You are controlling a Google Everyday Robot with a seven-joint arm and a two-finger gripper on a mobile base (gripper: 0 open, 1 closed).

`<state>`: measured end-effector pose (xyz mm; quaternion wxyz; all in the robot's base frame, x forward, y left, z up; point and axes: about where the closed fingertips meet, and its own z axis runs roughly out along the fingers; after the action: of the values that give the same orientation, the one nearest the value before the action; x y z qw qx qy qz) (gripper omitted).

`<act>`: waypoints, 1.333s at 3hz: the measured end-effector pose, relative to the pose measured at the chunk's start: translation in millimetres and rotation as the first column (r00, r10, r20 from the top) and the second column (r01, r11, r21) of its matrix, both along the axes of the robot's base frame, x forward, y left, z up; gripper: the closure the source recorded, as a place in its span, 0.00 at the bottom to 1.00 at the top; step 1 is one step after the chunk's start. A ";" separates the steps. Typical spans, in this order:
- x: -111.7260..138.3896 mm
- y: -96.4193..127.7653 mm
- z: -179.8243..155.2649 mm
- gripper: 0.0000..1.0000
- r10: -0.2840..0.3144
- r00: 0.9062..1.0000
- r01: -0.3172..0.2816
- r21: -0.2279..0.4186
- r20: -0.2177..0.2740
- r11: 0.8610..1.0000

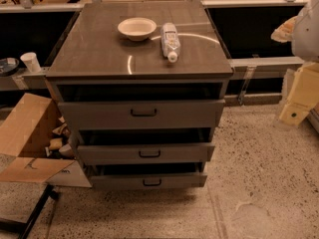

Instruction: Open top drawer

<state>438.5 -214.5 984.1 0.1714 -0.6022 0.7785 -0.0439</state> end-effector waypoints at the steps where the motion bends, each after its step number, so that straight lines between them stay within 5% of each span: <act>1: 0.0 0.0 0.0 0.00 0.000 1.000 0.000 0.000 0.000 1.000; 2: 19.1 0.9 -14.1 0.00 0.017 1.000 -0.017 0.017 -0.007 1.000; 4: 66.9 17.3 -95.0 0.00 0.102 0.988 -0.093 0.076 -0.115 0.993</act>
Offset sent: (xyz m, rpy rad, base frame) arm 0.0549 0.0002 -0.0450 0.0487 0.0384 0.0468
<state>505.4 -197.2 889.0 0.1478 -0.6347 0.7580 0.0281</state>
